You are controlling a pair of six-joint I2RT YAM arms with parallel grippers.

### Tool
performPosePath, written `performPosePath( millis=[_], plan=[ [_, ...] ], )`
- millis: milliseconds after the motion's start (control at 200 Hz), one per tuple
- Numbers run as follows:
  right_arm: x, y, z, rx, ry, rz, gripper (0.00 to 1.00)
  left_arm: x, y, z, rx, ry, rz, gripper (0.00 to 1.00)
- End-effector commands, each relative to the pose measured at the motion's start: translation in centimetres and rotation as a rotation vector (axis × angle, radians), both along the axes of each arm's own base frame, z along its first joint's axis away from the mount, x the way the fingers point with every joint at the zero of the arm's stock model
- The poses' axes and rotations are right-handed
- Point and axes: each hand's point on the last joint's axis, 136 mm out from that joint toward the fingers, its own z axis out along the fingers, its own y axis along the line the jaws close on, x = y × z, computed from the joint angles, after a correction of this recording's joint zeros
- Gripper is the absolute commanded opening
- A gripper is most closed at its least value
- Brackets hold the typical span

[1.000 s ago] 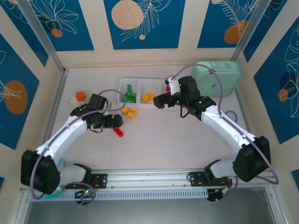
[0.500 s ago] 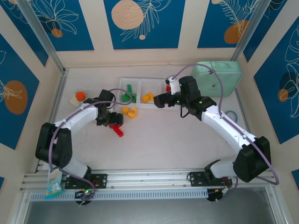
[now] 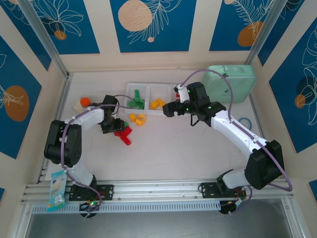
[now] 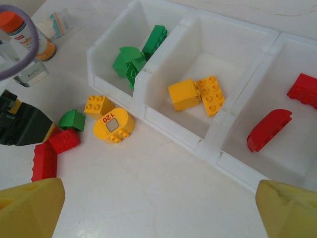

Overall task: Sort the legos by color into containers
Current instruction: Pick up the lego from the middle-left of the table.

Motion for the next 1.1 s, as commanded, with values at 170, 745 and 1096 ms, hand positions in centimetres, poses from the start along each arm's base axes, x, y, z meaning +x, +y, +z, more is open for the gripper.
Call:
performPosePath(
  millis=[170, 745, 1096],
  plan=[
    [0.2, 0.3, -0.7, -0.009, 0.043, -0.006, 0.99, -0.7, 1.3, -1.2, 0.033, 0.035, 0.030, 0.52],
    [0.2, -1.8, -0.6, -0.073, 0.009, -0.104, 0.99, 0.1, 0.8, 6.0, -0.102, -0.173, 0.130, 0.19],
    [-1.7, -0.7, 0.3, 0.111, 0.115, -0.094, 0.99, 8.8, -3.6, 13.2, -0.274, -0.343, 0.061, 0.18]
  ],
)
